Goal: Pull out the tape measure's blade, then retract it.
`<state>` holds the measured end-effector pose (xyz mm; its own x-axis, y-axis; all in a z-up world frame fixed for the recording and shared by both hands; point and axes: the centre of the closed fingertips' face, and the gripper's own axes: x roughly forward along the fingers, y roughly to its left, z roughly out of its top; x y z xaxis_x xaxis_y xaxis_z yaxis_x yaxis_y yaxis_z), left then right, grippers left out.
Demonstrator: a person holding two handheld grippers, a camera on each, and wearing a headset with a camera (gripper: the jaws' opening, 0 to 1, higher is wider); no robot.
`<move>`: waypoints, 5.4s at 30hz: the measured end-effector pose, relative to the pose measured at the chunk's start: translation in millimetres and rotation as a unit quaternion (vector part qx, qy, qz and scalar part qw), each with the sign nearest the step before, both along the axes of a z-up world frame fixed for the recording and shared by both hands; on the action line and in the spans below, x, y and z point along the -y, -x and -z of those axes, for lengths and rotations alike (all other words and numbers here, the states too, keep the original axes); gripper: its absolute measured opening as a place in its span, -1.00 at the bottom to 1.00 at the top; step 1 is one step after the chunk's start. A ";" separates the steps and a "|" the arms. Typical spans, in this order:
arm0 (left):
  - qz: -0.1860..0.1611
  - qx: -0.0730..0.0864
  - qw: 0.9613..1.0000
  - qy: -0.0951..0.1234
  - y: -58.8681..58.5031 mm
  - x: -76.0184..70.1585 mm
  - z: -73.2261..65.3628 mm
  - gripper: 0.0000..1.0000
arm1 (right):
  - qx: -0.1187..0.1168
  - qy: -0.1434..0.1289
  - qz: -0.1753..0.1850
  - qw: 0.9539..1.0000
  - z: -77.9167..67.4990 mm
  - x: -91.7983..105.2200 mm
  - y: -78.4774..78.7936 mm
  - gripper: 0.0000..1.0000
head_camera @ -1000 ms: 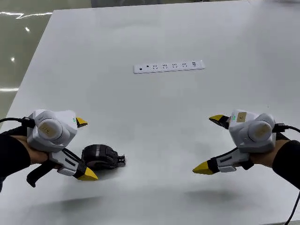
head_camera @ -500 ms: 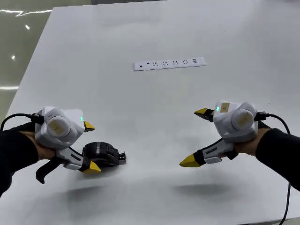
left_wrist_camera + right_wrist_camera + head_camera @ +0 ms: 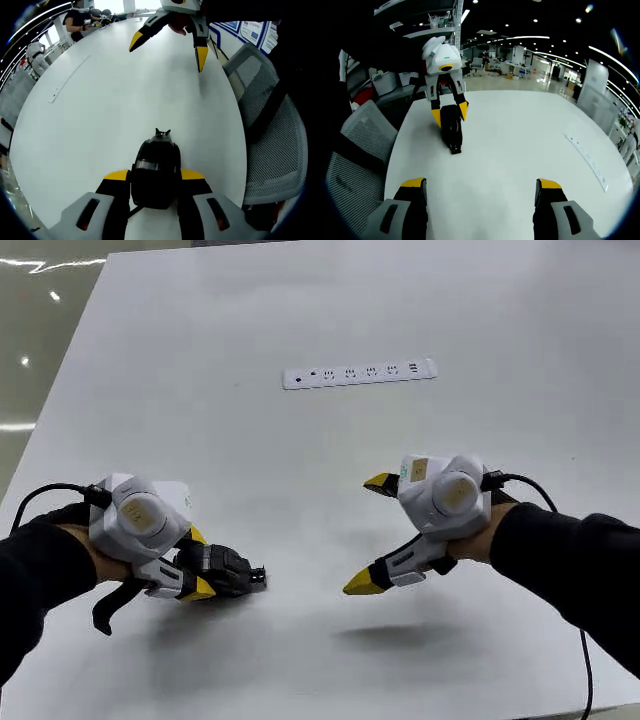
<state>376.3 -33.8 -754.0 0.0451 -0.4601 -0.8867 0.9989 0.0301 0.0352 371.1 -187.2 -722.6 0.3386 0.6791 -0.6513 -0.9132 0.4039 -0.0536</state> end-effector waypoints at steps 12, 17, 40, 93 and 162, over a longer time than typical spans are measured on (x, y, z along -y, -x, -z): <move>-0.008 0.001 1.000 0.004 -0.8 -1.3 0.4 -0.42 | -0.008 0.006 -0.038 0.999 13.4 -30.8 1.4 0.51; -0.013 -0.006 1.000 0.006 0.2 -0.9 0.7 -0.42 | -0.012 0.017 -0.058 0.998 22.8 -44.6 9.8 0.52; -0.008 -0.011 1.000 0.018 1.0 1.5 2.8 -0.42 | -0.026 0.028 -0.118 0.992 40.7 -96.3 7.5 -0.14; -0.017 -0.019 0.999 0.045 -1.2 -0.3 3.4 -0.41 | -0.044 0.054 -0.134 0.988 68.7 -119.2 6.5 -0.83; -0.019 -0.015 0.999 0.042 -1.3 -0.3 4.7 -0.41 | -0.062 0.067 -0.100 0.991 69.4 -68.2 11.0 -0.83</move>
